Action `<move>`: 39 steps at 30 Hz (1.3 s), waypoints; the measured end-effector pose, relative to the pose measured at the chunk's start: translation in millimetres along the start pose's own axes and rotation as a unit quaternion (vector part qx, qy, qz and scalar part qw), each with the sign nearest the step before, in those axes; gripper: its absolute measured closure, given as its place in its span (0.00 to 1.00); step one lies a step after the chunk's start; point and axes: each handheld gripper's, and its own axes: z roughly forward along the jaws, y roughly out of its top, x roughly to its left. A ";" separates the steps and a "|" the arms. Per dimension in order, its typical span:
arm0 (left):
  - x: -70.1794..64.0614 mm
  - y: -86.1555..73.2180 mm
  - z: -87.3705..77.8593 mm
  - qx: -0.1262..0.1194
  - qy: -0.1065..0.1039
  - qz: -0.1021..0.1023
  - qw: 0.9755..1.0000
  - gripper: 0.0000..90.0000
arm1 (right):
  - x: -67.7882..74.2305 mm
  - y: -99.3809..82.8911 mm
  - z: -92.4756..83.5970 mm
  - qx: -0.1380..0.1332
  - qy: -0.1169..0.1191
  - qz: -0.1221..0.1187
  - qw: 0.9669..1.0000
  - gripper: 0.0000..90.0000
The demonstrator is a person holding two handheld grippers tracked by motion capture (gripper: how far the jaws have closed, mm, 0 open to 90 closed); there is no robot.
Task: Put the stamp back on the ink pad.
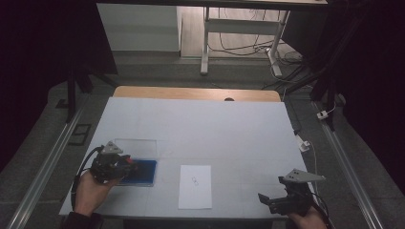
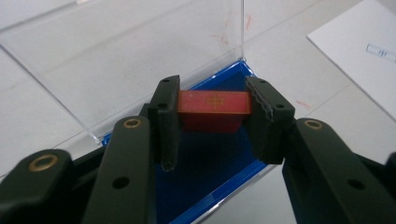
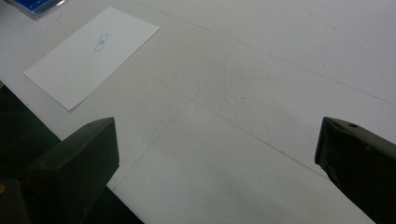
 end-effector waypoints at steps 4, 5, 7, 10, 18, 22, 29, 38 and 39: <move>-1.4 -0.6 4.5 0.010 0.004 0.013 1.000 0.64 | 0.1 0.1 0.2 0.000 0.000 0.001 1.000 0.00; -1.4 -0.7 5.0 0.011 0.006 0.019 1.000 0.64 | 0.1 0.1 0.2 0.000 0.000 0.001 1.000 0.00; -1.4 -1.0 6.6 0.014 0.005 0.022 1.000 0.64 | 0.1 0.1 0.3 0.001 0.000 0.001 1.000 0.00; -1.4 -1.5 10.0 0.021 0.004 0.026 0.999 0.64 | 0.1 0.2 0.2 0.002 0.000 0.000 1.000 0.00; 0.2 -2.1 16.3 0.036 0.001 0.021 0.999 0.64 | 0.2 0.2 0.3 0.003 0.000 0.000 1.000 0.00; 0.9 -2.3 18.6 0.043 0.000 0.019 0.999 0.64 | 0.3 0.2 0.4 0.003 0.000 0.000 1.000 0.00; 1.4 -2.3 20.1 0.045 0.001 0.016 0.999 0.61 | 0.4 0.2 0.4 0.003 0.000 0.000 1.000 0.00; 2.4 -1.8 19.0 0.037 -0.003 0.005 0.999 0.50 | 0.5 0.2 0.4 0.002 0.000 -0.001 1.000 0.00; 2.7 -1.6 18.6 0.035 -0.004 0.003 0.999 0.48 | 0.5 0.2 0.4 0.002 0.000 -0.001 1.000 0.00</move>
